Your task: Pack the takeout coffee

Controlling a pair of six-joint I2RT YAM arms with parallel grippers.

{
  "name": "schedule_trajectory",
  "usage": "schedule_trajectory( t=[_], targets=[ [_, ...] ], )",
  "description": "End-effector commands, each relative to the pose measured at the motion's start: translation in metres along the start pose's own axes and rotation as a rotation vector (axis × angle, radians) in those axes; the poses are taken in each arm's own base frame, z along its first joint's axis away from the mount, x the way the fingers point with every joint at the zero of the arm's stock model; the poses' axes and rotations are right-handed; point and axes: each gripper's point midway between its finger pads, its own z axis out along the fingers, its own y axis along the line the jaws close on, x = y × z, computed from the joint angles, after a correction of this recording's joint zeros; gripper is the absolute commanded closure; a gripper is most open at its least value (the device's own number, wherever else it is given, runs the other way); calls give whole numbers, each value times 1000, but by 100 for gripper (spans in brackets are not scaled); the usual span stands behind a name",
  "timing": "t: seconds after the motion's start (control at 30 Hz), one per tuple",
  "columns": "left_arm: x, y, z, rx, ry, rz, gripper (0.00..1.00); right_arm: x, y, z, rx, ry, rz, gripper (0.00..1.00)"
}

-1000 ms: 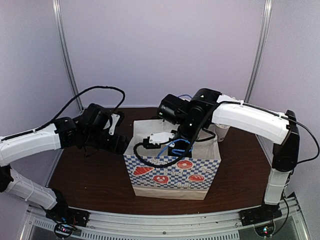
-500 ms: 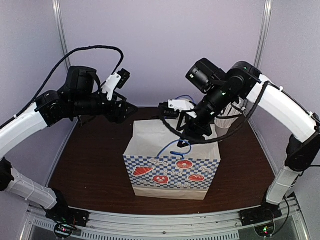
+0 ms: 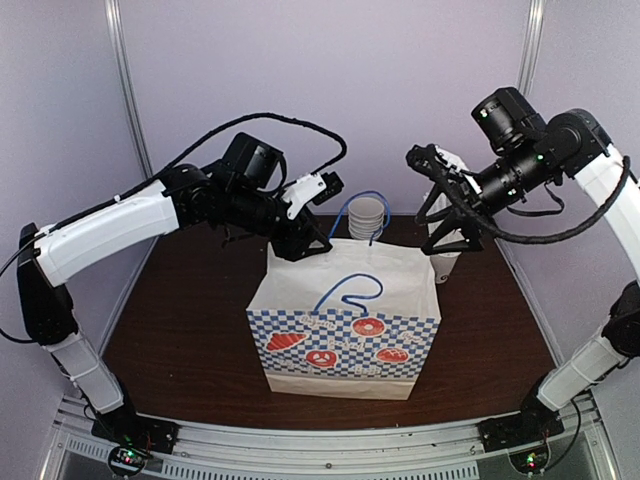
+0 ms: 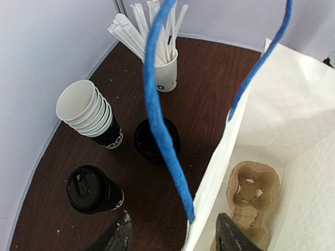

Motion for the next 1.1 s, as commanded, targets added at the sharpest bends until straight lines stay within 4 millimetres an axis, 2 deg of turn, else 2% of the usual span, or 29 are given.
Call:
schedule_trajectory(
  t=[0.0,0.1,0.27,0.33,0.47,0.57,0.77,0.9,1.07],
  targets=[
    [-16,0,-3,15,-21,97,48,16,-4,-6,-8,-7,51,31],
    [-14,-4,1,48,-7,116,57,26,-20,-13,18,-29,118,31],
    [-11,-22,1,156,11,123,76,36,-50,-22,42,-82,240,33],
    [-6,-29,0,196,35,121,79,40,-61,-23,56,-96,271,34],
    [6,-31,-5,199,88,115,85,49,-78,-19,79,-96,310,35],
    [12,-30,-10,183,105,116,100,58,-96,-8,107,-78,343,37],
    [19,-31,-31,145,105,93,100,72,-121,13,119,-44,381,40],
    [24,-34,-59,108,87,82,100,80,-139,24,159,-29,375,41],
    [46,-28,-89,18,138,89,100,92,-152,51,149,23,371,44]
  ],
)
